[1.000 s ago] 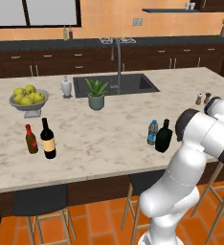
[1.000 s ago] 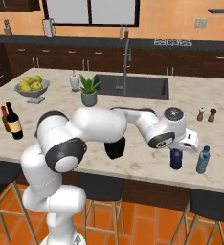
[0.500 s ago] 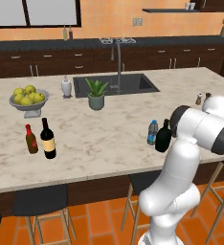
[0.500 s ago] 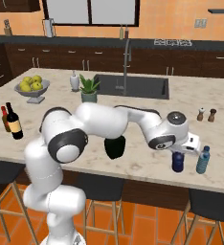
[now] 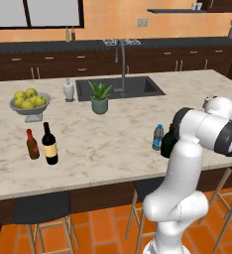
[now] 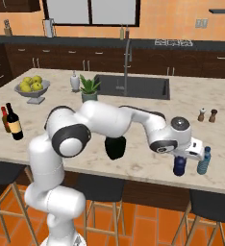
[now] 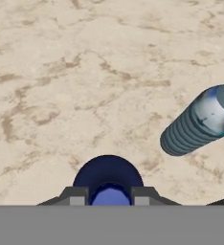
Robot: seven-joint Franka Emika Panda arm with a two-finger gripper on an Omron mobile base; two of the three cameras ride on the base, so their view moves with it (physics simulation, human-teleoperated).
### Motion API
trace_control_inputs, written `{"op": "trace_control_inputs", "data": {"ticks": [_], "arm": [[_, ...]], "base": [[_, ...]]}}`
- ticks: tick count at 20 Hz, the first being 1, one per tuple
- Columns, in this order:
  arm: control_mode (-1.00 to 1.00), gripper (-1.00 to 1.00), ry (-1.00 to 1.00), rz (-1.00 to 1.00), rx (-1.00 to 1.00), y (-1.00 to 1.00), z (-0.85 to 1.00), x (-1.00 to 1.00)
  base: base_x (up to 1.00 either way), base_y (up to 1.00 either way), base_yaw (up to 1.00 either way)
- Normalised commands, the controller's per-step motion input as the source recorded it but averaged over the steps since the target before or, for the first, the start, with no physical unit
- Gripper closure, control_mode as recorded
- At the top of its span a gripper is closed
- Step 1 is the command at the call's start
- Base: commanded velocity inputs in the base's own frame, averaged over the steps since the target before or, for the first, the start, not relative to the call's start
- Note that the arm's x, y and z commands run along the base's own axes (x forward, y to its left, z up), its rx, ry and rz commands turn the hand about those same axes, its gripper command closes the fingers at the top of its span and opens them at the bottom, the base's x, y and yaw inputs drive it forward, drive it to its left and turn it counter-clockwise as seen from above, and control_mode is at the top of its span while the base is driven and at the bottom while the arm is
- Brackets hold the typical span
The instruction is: Move the plastic bottles in the middle to the plastics group, and the glass bottles in the middle to the glass group.
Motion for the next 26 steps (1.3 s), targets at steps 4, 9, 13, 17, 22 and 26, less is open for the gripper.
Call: {"op": "trace_control_inputs", "data": {"ticks": [4, 9, 13, 17, 22, 26], "arm": [[-1.00, 1.00, 0.00, 0.00, 0.00, -0.04, -0.15, 0.00], [-1.00, -1.00, 0.00, 0.00, 0.00, -0.01, 0.00, 0.00], [-1.00, -1.00, 0.00, 0.00, 0.00, 0.00, 0.00, 0.00], [-1.00, -1.00, 0.00, 0.00, 0.00, 0.00, 0.00, 0.00], [-1.00, -1.00, 0.00, 0.00, -0.01, 0.01, 0.15, 0.00], [-1.00, -1.00, 0.00, 0.00, -0.05, 0.31, 0.87, -0.01]], "base": [[0.00, 0.00, 0.00], [0.00, 0.00, 0.00], [0.00, 0.00, 0.00], [0.00, 0.00, 0.00], [0.00, 0.00, 0.00], [0.00, 0.00, 0.00]]}}
